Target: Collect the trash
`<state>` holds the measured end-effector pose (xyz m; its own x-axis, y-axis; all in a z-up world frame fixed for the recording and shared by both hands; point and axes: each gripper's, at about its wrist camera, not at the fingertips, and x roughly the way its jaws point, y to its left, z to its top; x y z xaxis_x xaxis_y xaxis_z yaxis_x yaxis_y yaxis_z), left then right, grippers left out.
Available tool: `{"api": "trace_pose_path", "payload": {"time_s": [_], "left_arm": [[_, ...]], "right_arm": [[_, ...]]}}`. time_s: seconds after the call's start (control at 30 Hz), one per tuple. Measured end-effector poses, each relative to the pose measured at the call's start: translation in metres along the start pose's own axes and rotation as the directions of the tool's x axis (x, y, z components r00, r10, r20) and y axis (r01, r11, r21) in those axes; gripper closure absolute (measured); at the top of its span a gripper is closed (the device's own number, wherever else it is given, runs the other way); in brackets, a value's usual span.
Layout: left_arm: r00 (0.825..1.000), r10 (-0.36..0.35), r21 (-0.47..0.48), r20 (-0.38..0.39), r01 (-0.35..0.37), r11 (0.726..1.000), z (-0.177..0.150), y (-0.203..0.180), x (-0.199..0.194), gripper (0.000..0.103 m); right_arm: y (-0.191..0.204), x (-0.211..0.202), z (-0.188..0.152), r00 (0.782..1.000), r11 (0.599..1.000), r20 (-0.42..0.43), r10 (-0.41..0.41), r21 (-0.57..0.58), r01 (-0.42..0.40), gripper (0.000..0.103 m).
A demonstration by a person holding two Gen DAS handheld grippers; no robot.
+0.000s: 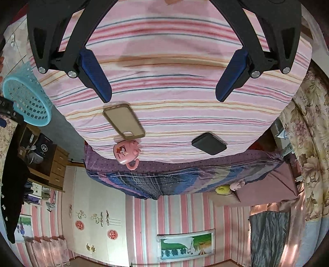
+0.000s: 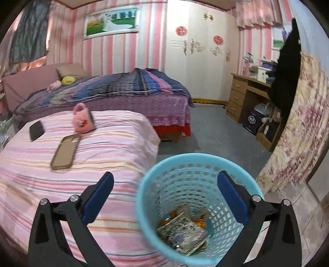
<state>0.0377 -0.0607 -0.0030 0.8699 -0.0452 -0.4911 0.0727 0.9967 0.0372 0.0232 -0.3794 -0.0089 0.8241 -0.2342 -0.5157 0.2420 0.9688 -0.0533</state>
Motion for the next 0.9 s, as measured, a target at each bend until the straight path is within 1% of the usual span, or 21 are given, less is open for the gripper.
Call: {"api": "trace_pose_path", "payload": {"time_s": [0.03,0.07,0.17,0.2,0.33,0.43,0.53,0.6,0.77,0.9], "left_arm": [[1.0,0.001,-0.004,0.006,-0.001,1.0,-0.001,0.001,-0.003,0.005],[1.0,0.003,-0.007,0.011,-0.003,1.0,-0.002,0.001,-0.006,0.005],[1.0,0.017,-0.008,0.025,-0.016,1.0,-0.007,0.005,-0.015,0.005],[0.999,0.014,-0.011,0.032,-0.013,1.0,-0.009,0.006,-0.018,0.005],[0.999,-0.001,-0.011,0.05,0.001,1.0,-0.012,0.005,-0.026,0.005],[0.997,0.01,0.014,0.073,-0.011,1.0,-0.014,0.001,-0.031,0.005],[0.997,0.003,0.025,0.083,-0.005,1.0,-0.013,-0.002,-0.033,0.005],[0.997,-0.009,0.019,0.083,0.008,1.0,-0.012,-0.001,-0.033,0.005],[0.996,-0.021,0.018,0.091,0.019,1.0,-0.011,-0.003,-0.034,0.005],[0.995,-0.027,0.026,0.091,0.025,0.999,-0.012,-0.005,-0.032,0.005]], "right_arm": [[0.0,0.0,0.0,1.0,1.0,0.0,-0.001,0.0,0.001,0.005],[0.007,-0.006,-0.003,1.0,1.0,0.0,0.027,-0.001,-0.027,0.005],[0.017,-0.02,-0.01,0.998,0.998,0.003,0.07,-0.004,-0.07,0.005],[0.02,-0.023,-0.01,0.997,0.997,0.005,0.072,-0.006,-0.072,0.005],[0.031,-0.037,-0.021,0.997,0.997,0.019,0.077,-0.014,-0.076,0.005],[0.043,-0.047,-0.026,0.996,0.997,0.042,0.073,-0.03,-0.072,0.005],[0.054,-0.058,-0.026,0.994,0.997,0.093,0.053,-0.053,-0.048,0.005],[0.06,-0.062,-0.033,0.993,0.997,0.101,0.053,-0.053,-0.048,0.005],[0.059,-0.07,-0.029,0.992,0.997,0.112,0.064,-0.047,-0.059,0.005],[0.057,-0.074,-0.024,0.99,0.997,0.127,0.056,-0.053,-0.049,0.005]]}}
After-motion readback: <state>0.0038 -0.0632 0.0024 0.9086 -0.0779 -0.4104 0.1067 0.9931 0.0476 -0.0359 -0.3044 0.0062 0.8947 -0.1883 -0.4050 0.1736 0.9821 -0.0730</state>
